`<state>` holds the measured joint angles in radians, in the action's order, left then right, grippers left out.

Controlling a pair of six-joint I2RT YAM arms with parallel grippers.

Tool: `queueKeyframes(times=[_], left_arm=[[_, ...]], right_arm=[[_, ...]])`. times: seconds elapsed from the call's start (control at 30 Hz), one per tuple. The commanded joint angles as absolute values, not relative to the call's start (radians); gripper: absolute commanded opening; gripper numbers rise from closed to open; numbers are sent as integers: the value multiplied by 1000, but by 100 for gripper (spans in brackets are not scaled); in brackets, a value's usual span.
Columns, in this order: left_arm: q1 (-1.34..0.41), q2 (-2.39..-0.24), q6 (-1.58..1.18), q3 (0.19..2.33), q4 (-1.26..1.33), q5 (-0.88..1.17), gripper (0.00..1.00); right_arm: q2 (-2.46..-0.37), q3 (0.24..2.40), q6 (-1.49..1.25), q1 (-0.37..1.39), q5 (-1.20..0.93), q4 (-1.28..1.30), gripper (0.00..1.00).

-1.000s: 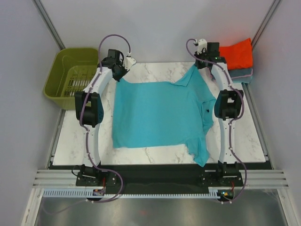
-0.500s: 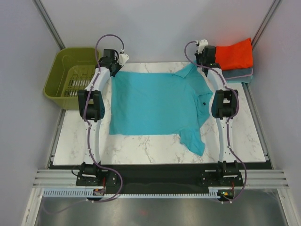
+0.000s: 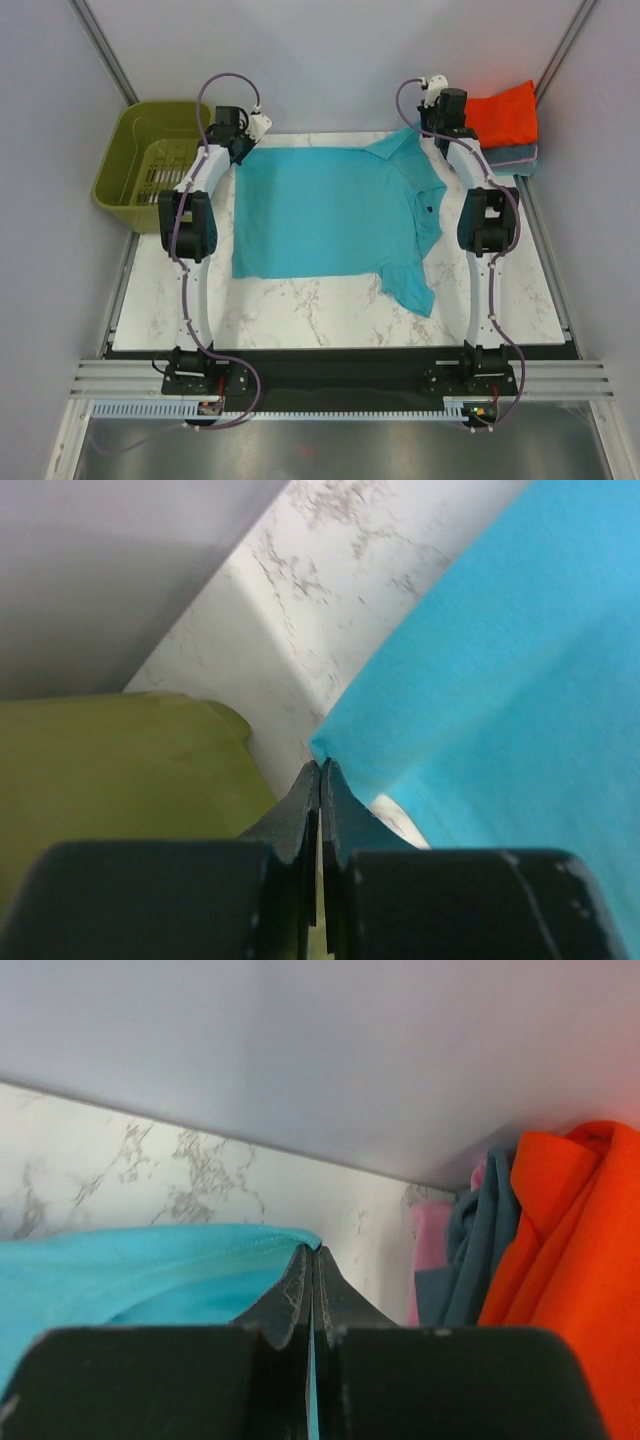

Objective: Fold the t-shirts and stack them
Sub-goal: Fold the tshirt

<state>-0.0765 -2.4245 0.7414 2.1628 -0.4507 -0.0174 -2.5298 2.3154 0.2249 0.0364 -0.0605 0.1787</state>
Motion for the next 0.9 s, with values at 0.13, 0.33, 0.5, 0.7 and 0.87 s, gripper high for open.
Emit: queueKeyframes(times=[0.13, 0.33, 0.5, 0.7, 0.87], left_arm=[[-80, -2197, 698, 1991, -411, 43, 2], [-80, -2086, 664, 1858, -411, 78, 2], [-80, -2010, 655, 1731, -410, 106, 2], [-80, -1898, 647, 1577, -400, 114, 2], [-78, -1830, 640, 1481, -391, 115, 2]], right_arm=[[-2235, 2094, 218, 34, -149, 216, 0], [-2082, 1896, 215, 35, -187, 253, 0], [-1973, 1740, 215, 35, -202, 270, 0], [-1820, 1597, 221, 35, -207, 294, 0], [-1701, 1497, 225, 35, -213, 321, 0]])
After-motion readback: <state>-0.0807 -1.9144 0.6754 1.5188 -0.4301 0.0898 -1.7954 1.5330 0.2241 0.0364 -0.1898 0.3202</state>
